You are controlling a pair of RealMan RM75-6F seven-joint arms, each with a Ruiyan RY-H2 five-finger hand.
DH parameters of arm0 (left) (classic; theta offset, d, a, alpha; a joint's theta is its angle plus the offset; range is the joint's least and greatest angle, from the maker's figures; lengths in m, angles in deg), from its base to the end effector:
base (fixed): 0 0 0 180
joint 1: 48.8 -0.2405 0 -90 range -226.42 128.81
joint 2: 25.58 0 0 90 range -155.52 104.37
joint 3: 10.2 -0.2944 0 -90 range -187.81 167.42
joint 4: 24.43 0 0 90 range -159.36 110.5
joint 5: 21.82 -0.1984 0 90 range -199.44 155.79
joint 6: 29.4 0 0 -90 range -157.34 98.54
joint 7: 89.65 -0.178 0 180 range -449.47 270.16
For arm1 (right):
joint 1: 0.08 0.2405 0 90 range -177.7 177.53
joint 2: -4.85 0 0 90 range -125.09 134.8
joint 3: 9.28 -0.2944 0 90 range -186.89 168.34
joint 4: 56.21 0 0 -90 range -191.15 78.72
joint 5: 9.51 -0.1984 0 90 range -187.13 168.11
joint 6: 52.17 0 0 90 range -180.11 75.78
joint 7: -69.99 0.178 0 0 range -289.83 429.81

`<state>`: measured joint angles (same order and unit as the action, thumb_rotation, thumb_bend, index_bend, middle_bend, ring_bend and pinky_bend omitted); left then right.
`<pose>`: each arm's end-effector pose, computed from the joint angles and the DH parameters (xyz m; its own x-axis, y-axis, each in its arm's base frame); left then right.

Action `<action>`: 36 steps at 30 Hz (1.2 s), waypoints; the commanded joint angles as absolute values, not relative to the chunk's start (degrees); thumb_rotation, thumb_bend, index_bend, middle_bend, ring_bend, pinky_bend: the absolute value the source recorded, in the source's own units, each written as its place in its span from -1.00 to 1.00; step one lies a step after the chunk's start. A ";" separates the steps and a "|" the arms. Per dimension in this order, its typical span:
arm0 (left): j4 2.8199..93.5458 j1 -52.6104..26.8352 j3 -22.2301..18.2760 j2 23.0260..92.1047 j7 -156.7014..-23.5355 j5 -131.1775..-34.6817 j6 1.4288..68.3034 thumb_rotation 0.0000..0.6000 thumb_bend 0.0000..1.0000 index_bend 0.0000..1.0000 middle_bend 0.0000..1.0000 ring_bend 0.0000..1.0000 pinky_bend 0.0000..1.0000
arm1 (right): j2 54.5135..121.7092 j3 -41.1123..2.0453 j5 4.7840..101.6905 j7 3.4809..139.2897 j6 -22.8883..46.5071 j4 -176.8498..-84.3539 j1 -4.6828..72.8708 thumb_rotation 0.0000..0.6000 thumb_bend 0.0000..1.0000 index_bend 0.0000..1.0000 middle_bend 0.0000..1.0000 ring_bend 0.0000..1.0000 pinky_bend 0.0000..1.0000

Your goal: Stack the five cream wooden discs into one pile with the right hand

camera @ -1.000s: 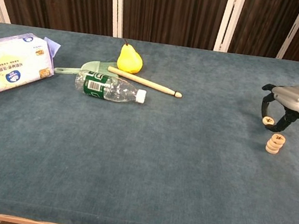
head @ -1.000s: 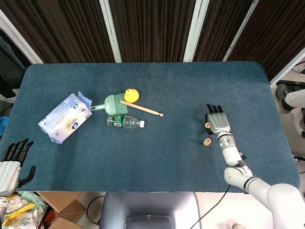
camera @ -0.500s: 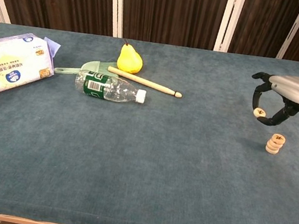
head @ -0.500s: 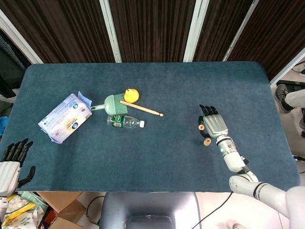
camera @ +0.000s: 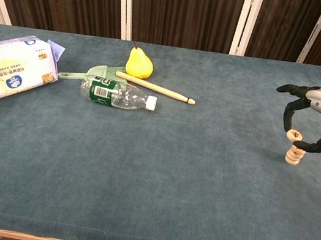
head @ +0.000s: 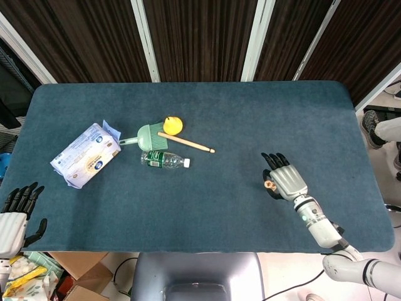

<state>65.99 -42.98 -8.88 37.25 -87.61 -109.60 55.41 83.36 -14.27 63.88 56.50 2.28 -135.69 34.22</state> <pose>-0.3424 0.2179 0.1902 0.4185 0.0237 0.9079 0.9075 -0.0514 -0.4169 -0.2692 -0.3815 0.0477 0.6046 -0.2406 0.7593 -0.7879 -0.3207 0.5257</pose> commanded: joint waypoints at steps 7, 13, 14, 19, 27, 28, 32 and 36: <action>66.04 -42.84 -8.68 37.29 -87.67 -109.19 55.12 1.00 -0.04 -1.00 -1.00 -1.00 -1.00 | 84.32 -14.32 62.07 55.72 0.95 -133.05 34.28 1.00 -0.09 0.33 -0.81 -1.00 -1.00; 66.03 -42.73 -8.78 37.31 -87.73 -109.39 54.96 1.00 -0.04 -1.00 -1.00 -1.00 -1.00 | 84.82 -14.20 61.66 55.59 0.30 -131.79 34.32 1.00 -0.09 0.33 -0.81 -1.00 -1.00; 66.01 -42.75 -8.80 37.32 -87.73 -109.39 54.98 1.00 -0.04 -1.00 -1.00 -1.00 -1.00 | 84.95 -14.12 61.69 55.47 0.29 -131.59 34.31 1.00 -0.09 0.33 -0.81 -1.00 -1.00; 66.10 -42.89 -8.76 37.29 -87.83 -109.41 55.31 1.00 -0.04 -1.00 -1.00 -1.00 -1.00 | 85.48 -14.00 61.60 55.41 0.08 -130.83 34.26 1.00 -0.09 0.33 -0.81 -1.00 -1.00; 65.98 -42.92 -8.79 37.31 -87.62 -109.47 55.36 1.00 -0.04 -1.00 -1.00 -1.00 -1.00 | 85.73 -13.90 61.74 55.61 0.08 -130.35 34.08 1.00 -0.09 0.33 -0.81 -1.00 -1.00; 65.96 -42.93 -8.81 37.32 -87.63 -109.50 55.36 1.00 -0.04 -1.00 -1.00 -1.00 -1.00 | 85.69 -13.92 61.75 55.63 0.08 -130.36 34.07 1.00 -0.09 0.33 -0.81 -1.00 -1.00; 65.99 -42.89 -8.80 37.30 -87.64 -109.45 55.27 1.00 -0.04 -1.00 -1.00 -1.00 -1.00 | 85.64 -14.03 61.78 55.68 0.10 -130.48 34.09 1.00 -0.09 0.30 -0.81 -1.00 -1.00; 66.04 -42.89 -8.81 37.29 -87.68 -109.49 55.29 1.00 -0.04 -1.00 -1.00 -1.00 -1.00 | 85.51 -13.97 61.65 55.37 -0.13 -130.65 34.11 1.00 -0.09 0.21 -0.81 -1.00 -1.00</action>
<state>66.03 -42.90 -8.82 37.28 -87.68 -109.48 55.29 85.53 -13.98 61.68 55.40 -0.10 -130.63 34.11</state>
